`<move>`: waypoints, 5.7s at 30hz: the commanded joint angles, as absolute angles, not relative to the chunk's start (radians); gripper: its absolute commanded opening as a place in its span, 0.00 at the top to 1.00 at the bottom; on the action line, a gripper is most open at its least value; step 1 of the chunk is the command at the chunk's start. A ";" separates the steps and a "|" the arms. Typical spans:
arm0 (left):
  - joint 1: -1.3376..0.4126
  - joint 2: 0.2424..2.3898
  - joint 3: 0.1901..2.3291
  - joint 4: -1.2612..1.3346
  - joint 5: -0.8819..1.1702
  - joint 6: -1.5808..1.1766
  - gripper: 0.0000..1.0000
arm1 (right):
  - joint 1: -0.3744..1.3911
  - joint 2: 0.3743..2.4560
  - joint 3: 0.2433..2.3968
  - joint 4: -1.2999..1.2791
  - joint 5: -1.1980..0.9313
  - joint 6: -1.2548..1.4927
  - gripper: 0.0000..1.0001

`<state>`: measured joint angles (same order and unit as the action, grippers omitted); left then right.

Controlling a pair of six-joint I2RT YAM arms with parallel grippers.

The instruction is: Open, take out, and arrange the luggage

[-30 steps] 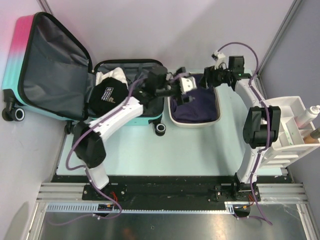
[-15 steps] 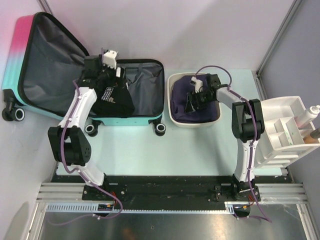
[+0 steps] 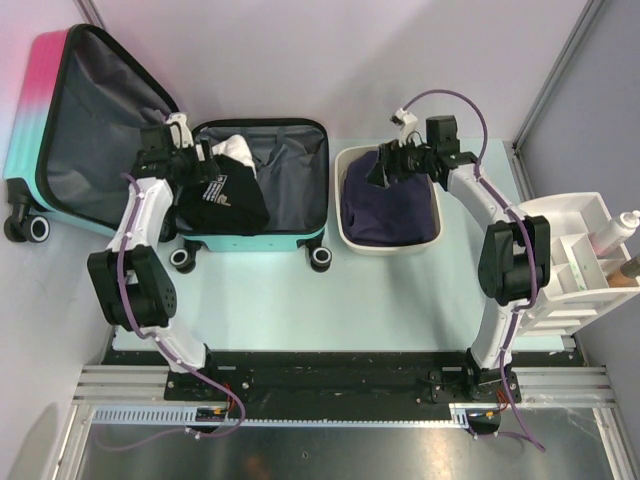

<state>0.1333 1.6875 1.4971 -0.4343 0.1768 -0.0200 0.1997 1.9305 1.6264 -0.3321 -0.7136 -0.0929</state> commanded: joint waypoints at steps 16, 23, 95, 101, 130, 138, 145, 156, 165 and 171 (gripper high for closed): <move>0.152 1.848 1.473 -0.446 0.216 -0.267 0.24 | 0.236 1.913 1.756 -0.222 -0.716 -0.028 0.12; 0.143 1.807 1.500 -0.446 0.259 -0.276 0.58 | 0.245 1.934 1.769 -0.206 -0.729 -0.005 0.12; 0.253 1.589 1.201 -0.434 0.167 0.112 1.00 | 0.739 2.767 2.461 0.261 -0.537 0.663 0.29; 0.253 1.594 1.197 -0.425 0.176 0.106 1.00 | 0.776 2.755 2.462 0.317 -0.572 0.678 0.31; 0.278 1.333 1.216 -0.420 0.368 0.135 0.00 | 0.654 2.514 2.416 0.273 -0.460 0.554 1.00; 0.281 1.333 1.224 -0.420 0.394 0.107 0.00 | 0.627 2.490 2.441 0.291 -0.448 0.577 1.00; 0.281 1.344 1.242 -0.419 0.429 0.101 0.00 | 0.558 2.379 2.418 0.282 -0.439 0.609 1.00; 0.213 1.428 1.353 -0.419 0.468 0.107 0.00 | 0.350 2.085 2.139 0.144 -0.486 0.608 1.00; 0.130 1.522 1.430 -0.417 0.459 0.087 0.00 | 0.204 1.957 1.944 0.077 -0.506 0.592 1.00; 0.095 1.583 1.488 -0.417 0.446 0.080 0.00 | 0.186 1.931 1.913 0.089 -0.563 0.636 1.00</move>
